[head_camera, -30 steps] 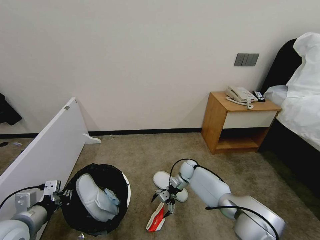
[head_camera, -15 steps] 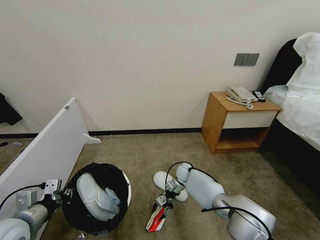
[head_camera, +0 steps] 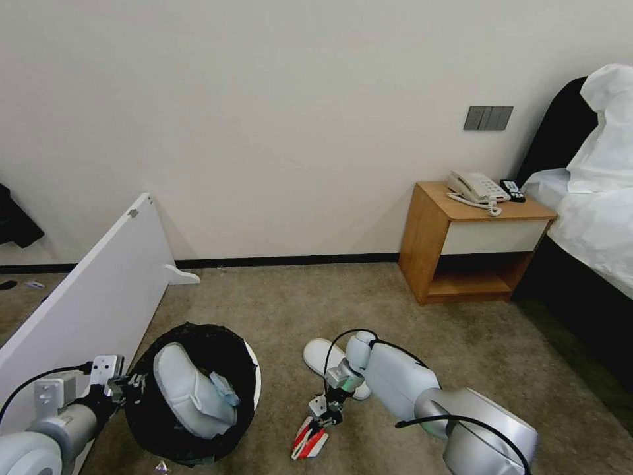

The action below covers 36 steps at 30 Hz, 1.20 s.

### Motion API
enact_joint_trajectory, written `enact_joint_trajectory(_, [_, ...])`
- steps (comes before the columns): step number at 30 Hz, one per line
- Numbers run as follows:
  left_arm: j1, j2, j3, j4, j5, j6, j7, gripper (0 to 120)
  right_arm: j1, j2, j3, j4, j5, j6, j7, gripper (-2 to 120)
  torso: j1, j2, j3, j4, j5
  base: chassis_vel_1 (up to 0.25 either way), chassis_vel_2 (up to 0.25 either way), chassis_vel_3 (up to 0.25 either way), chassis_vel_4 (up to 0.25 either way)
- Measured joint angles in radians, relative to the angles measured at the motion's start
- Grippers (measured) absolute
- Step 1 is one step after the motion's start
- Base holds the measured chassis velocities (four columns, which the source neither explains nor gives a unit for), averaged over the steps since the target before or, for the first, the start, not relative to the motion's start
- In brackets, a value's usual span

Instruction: Pick up the trash bin, then pick up the garbage from the floor and place it into the trash bin.

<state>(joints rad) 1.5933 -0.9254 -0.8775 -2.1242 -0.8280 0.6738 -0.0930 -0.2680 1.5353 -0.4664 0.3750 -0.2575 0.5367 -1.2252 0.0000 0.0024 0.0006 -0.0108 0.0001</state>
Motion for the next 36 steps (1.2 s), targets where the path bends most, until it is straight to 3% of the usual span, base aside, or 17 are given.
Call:
enact_joint_trajectory(2, [-0.001,0.001,0.0,0.0,-0.003,0.0,0.001,2,-0.005,-0.005,0.036,0.0,0.036,-0.01,0.006,0,0.0,0.0,0.0,0.0002,0.0,0.0,0.0,0.0,0.0])
enact_joint_trajectory(5, [0.001,0.009,0.002,0.008,-0.007,-0.001,0.007,2,-0.043,-0.077,0.085,0.075,0.252,-0.059,0.024,0,0.0,0.0,0.0,0.0005,0.0002,0.0,0.0,0.0,0.0])
enact_joint_trajectory(6, [0.001,0.009,0.002,0.008,-0.007,-0.001,0.007,2,-0.043,-0.077,0.085,0.075,0.252,-0.059,0.024,0,0.0,0.0,0.0,0.0005,0.0002,0.0,0.0,0.0,0.0])
enact_joint_trajectory(8, [-0.002,0.016,0.005,0.014,-0.02,-0.004,0.015,2,-0.09,-0.156,0.109,0.181,0.425,-0.115,0.047,0,0.0,0.0,0.0,0.0,0.0001,0.0,0.0,0.0,0.0])
enact_joint_trajectory(9, [-0.002,0.016,0.005,0.014,-0.02,-0.004,0.015,2,-0.09,-0.156,0.109,0.181,0.425,-0.115,0.047,0,0.0,0.0,0.0,0.0,0.0001,0.0,0.0,0.0,0.0])
enact_joint_trajectory(10, [-0.012,0.021,0.007,0.02,-0.032,-0.005,0.016,2,-0.129,-0.211,0.124,0.267,0.555,-0.151,0.076,0,0.0,0.0,0.0,-0.0005,0.0002,0.0,0.0,0.0,0.0])
enact_joint_trajectory(11, [-0.012,0.021,0.007,0.02,-0.032,-0.005,0.016,2,-0.129,-0.211,0.124,0.267,0.555,-0.151,0.076,0,0.0,0.0,0.0,-0.0005,0.0002,0.0,0.0,0.0,0.0])
enact_joint_trajectory(12, [-0.023,0.022,0.01,0.025,-0.043,-0.005,0.016,2,-0.152,-0.243,0.138,0.319,0.629,-0.166,0.096,0,0.0,0.0,0.0,-0.0006,0.0005,0.0,0.0,0.0,0.0])
enact_joint_trajectory(13, [-0.039,0.019,0.017,0.031,-0.059,-0.005,0.013,2,-0.207,-0.31,0.191,0.426,0.738,-0.178,0.144,0,0.0,0.0,0.0,-0.0002,0.0005,0.0,0.0,0.0,0.0])
enact_joint_trajectory(14, [-0.039,0.019,0.017,0.031,-0.059,-0.005,0.013,2,-0.207,-0.31,0.191,0.426,0.738,-0.178,0.144,0,0.0,0.0,0.0,-0.0002,0.0005,0.0,0.0,0.0,0.0])
enact_joint_trajectory(16, [-0.041,0.016,0.026,0.033,-0.075,-0.004,0.011,2,-0.278,-0.397,0.275,0.541,0.824,-0.178,0.224,0,0.0,0.0,0.0,0.0003,0.0005,0.0,0.0,0.0,0.0])
enact_joint_trajectory(22, [-0.022,0.04,0.023,0.031,-0.096,-0.002,0.001,2,-0.431,-0.534,0.467,0.729,0.952,-0.163,0.344,0,0.0,0.0,0.0,-0.0003,0.0003,0.0,0.0,0.0,0.0])
enact_joint_trajectory(25, [-0.019,0.046,0.018,0.013,-0.113,0.003,-0.01,2,-0.485,-0.562,0.528,0.777,0.983,-0.149,0.36,0,0.0,0.0,0.0,0.0008,0.0004,0.0,0.0,0.0,0.0])
enact_joint_trajectory(28, [-0.011,0.045,0.015,-0.008,-0.124,0.008,-0.021,2,-0.547,-0.589,0.585,0.842,1.005,-0.145,0.386,0,0.0,0.0,0.0,-0.001,0.0002,0.0,0.0,0.0,0.0])
enact_joint_trajectory(29, [0.002,0.038,0.011,-0.019,-0.126,0.009,-0.022,2,-0.568,-0.596,0.605,0.863,1.01,-0.145,0.395,0,0.0,0.0,0.0,0.0002,0.0001,0.0,0.0,0.0,0.0])
enact_joint_trajectory(36, [-0.005,0.042,0.032,-0.029,-0.125,0.013,-0.032,2,-0.629,-0.622,0.689,0.928,1.011,-0.144,0.433,0,0.0,0.0,0.0,0.0002,0.0003,0.0,0.0,0.0,0.0])
